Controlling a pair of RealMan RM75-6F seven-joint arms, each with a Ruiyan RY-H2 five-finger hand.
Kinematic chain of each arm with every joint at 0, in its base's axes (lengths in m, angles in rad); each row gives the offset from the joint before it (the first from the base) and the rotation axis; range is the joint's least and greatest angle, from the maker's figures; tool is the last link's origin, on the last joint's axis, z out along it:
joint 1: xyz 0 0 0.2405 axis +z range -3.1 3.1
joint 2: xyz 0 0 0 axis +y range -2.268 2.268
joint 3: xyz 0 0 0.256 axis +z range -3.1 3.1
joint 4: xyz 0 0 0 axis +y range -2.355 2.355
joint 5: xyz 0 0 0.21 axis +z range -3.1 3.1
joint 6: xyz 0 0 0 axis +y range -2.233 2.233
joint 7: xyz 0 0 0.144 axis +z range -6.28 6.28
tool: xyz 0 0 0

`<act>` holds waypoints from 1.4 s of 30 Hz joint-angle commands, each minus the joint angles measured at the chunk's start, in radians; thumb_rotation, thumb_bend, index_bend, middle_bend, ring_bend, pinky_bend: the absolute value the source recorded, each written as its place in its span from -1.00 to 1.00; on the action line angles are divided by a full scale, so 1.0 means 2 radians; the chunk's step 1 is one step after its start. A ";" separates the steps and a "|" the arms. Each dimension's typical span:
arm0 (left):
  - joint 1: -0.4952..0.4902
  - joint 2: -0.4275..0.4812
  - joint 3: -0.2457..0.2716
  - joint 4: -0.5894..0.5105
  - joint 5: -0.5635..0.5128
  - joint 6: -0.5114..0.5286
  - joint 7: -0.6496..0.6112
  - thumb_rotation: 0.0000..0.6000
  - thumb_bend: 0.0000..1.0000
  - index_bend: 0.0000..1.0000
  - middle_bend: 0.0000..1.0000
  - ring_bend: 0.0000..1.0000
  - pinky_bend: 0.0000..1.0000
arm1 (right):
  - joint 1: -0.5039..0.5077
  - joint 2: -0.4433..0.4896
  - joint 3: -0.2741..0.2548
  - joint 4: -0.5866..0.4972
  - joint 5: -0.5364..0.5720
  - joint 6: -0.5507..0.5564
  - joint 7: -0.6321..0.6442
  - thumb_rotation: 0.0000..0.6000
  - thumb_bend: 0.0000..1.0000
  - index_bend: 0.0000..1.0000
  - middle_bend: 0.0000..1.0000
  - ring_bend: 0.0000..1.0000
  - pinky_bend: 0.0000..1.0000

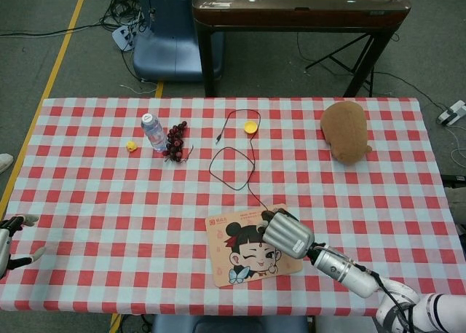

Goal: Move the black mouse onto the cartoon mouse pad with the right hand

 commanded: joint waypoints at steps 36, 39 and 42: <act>0.002 0.003 -0.002 -0.001 -0.007 -0.006 -0.004 1.00 -0.77 -0.13 -0.18 -0.19 0.20 | 0.010 -0.077 -0.016 0.059 -0.065 -0.045 -0.085 1.00 -0.97 0.02 0.80 0.67 0.76; 0.002 0.004 -0.002 -0.001 -0.008 -0.007 -0.005 1.00 -0.77 -0.13 -0.18 -0.19 0.20 | 0.009 -0.079 -0.016 0.059 -0.061 -0.049 -0.087 1.00 -0.97 0.02 0.79 0.67 0.76; 0.002 0.004 -0.002 0.000 -0.008 -0.007 -0.006 1.00 -0.77 -0.13 -0.18 -0.19 0.20 | 0.008 -0.081 -0.015 0.059 -0.057 -0.052 -0.088 1.00 -0.97 -0.03 0.79 0.67 0.76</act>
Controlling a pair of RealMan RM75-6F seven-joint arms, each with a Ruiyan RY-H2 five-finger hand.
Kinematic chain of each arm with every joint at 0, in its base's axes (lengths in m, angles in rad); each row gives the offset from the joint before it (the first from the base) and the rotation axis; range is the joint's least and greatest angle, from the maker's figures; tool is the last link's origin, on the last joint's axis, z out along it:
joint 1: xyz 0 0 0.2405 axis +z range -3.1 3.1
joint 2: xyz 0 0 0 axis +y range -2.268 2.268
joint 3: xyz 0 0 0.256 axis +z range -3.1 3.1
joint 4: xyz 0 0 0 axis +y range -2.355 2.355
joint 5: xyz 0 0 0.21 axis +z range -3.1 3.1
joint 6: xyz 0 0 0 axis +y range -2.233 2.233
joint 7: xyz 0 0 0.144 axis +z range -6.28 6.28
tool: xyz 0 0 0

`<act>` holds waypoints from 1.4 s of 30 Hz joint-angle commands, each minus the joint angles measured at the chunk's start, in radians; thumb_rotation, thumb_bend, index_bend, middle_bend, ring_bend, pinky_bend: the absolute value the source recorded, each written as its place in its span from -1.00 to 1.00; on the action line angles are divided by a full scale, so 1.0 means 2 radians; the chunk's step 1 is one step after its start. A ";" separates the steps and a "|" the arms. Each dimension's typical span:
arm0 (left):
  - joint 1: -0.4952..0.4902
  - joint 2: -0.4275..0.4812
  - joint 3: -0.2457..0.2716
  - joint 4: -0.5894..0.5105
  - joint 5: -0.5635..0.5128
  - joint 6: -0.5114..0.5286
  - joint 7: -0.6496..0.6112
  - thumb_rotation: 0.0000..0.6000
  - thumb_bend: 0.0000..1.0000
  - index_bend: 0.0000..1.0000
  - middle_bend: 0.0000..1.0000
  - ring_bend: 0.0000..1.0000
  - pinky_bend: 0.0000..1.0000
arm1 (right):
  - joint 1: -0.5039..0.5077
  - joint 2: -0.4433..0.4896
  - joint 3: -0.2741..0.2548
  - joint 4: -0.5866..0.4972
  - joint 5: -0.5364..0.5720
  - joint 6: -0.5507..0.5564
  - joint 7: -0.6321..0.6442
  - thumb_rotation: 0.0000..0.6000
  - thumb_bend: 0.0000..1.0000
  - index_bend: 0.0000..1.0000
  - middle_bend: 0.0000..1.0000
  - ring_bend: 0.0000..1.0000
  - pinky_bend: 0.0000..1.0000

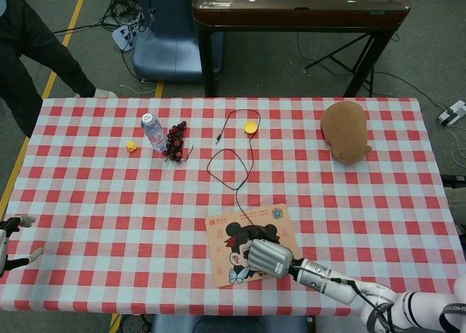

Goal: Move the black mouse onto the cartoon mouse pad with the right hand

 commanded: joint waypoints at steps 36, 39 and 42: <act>0.004 -0.004 0.013 -0.008 0.043 0.022 0.008 1.00 -0.77 -0.13 -0.18 -0.19 0.20 | -0.137 0.208 -0.015 -0.228 0.194 0.115 0.054 1.00 -1.00 -0.53 0.18 0.07 0.33; 0.003 -0.006 0.015 -0.009 0.051 0.024 0.012 1.00 -0.77 -0.13 -0.18 -0.19 0.20 | -0.160 0.231 -0.018 -0.235 0.206 0.143 0.099 1.00 -1.00 -0.53 0.15 0.01 0.26; 0.003 -0.008 0.017 -0.010 0.056 0.026 0.015 1.00 -0.77 -0.13 -0.18 -0.19 0.20 | -0.186 0.248 -0.020 -0.226 0.201 0.180 0.168 1.00 -0.99 -0.53 0.14 -0.01 0.18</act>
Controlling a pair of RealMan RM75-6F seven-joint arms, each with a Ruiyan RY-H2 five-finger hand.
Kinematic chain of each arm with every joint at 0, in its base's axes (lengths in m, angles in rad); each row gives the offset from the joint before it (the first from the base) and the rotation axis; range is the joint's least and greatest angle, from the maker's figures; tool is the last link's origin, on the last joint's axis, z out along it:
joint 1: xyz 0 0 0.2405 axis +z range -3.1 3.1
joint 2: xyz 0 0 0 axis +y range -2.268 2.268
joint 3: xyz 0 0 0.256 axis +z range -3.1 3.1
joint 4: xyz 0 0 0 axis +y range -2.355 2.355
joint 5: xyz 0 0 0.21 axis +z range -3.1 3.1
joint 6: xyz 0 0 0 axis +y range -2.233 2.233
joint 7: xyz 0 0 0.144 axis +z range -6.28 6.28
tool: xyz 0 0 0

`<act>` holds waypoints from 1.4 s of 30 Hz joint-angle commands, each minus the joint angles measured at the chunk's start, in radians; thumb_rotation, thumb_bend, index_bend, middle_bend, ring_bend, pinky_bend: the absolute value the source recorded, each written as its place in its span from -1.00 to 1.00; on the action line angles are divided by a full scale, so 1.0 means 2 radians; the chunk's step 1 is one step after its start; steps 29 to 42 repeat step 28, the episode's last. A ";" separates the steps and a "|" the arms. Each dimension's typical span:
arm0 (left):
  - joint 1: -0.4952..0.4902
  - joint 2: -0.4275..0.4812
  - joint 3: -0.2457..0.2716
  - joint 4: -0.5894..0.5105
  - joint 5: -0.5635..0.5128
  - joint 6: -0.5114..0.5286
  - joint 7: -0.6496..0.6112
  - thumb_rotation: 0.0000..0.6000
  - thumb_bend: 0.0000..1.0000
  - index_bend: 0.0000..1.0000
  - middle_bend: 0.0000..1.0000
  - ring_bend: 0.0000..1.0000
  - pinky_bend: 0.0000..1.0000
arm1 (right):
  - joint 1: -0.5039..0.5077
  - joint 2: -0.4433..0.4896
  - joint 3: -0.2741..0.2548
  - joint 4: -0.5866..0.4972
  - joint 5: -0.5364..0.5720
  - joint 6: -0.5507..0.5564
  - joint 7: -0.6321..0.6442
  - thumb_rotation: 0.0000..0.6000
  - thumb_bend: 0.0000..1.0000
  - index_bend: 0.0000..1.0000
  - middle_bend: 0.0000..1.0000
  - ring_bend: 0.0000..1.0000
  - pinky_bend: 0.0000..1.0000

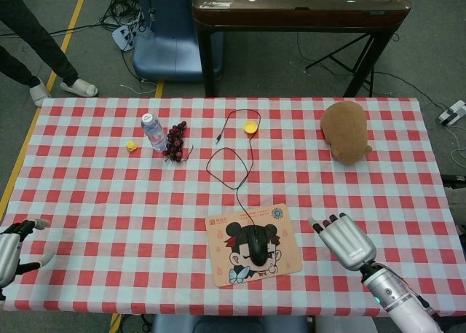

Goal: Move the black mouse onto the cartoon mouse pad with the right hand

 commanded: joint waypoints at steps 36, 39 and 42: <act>0.001 -0.015 0.008 0.005 0.031 0.022 0.005 1.00 -0.77 -0.12 -0.17 -0.19 0.20 | -0.129 0.013 0.015 0.147 -0.059 0.180 0.412 1.00 -0.99 -0.39 0.11 -0.04 0.14; 0.001 -0.015 0.008 0.005 0.031 0.022 0.005 1.00 -0.77 -0.12 -0.17 -0.19 0.20 | -0.129 0.013 0.015 0.147 -0.059 0.180 0.412 1.00 -0.99 -0.39 0.11 -0.04 0.14; 0.001 -0.015 0.008 0.005 0.031 0.022 0.005 1.00 -0.77 -0.12 -0.17 -0.19 0.20 | -0.129 0.013 0.015 0.147 -0.059 0.180 0.412 1.00 -0.99 -0.39 0.11 -0.04 0.14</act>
